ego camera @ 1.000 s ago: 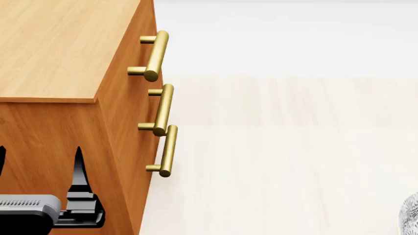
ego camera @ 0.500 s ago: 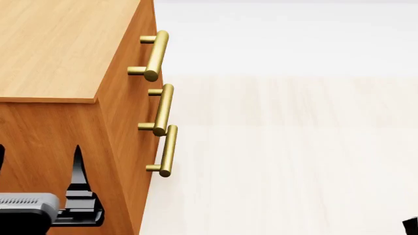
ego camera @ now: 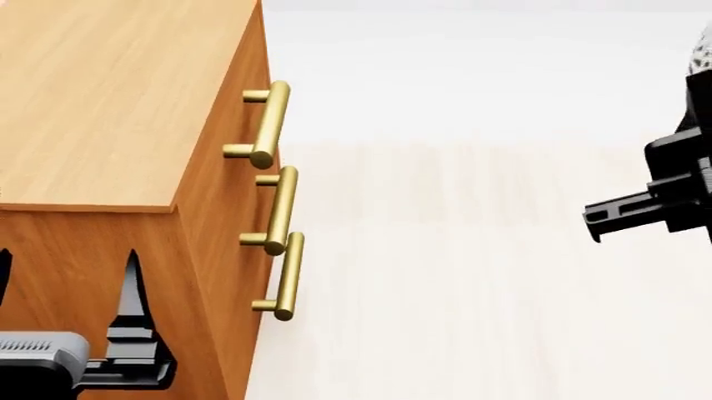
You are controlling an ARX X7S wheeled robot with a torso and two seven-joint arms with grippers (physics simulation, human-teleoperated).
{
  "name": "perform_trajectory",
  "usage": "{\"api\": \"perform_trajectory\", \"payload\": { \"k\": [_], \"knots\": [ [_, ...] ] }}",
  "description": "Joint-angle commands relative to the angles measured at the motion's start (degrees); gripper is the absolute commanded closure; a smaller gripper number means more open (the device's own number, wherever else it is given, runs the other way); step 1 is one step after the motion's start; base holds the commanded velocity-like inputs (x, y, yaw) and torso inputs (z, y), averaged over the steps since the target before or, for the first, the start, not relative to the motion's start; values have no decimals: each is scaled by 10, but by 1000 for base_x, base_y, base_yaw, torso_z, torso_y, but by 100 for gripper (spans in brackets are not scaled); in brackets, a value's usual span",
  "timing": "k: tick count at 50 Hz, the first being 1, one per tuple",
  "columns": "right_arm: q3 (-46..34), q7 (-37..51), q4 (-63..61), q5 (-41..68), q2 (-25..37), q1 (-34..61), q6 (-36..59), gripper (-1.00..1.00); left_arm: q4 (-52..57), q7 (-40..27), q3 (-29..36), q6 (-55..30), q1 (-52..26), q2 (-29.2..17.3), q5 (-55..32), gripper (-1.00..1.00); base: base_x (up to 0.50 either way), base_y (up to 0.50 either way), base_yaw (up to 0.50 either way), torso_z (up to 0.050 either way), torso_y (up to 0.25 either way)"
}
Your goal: Close the top drawer of the cabinet and put the bowl on top of it.
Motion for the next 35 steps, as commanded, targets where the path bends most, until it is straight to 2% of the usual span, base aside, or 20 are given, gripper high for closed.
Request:
{"api": "perform_trajectory", "payload": {
  "k": [1, 27, 35],
  "knots": [
    [19, -7, 34, -2, -96, 157, 104, 100, -3, 3, -2, 4, 0, -2, -7, -100, 0, 0, 0, 42, 96],
    [-42, -60, 181, -68, -291, 326, 150, 100, -8, -1, -2, 5, -1, -5, -10, -100, 0, 0, 0, 42, 112],
    [-51, -85, 268, -93, -361, 388, 139, 100, -11, 0, 3, 26, 2, -6, 4, -100, 0, 0, 0, 3, 0]
  ]
}}
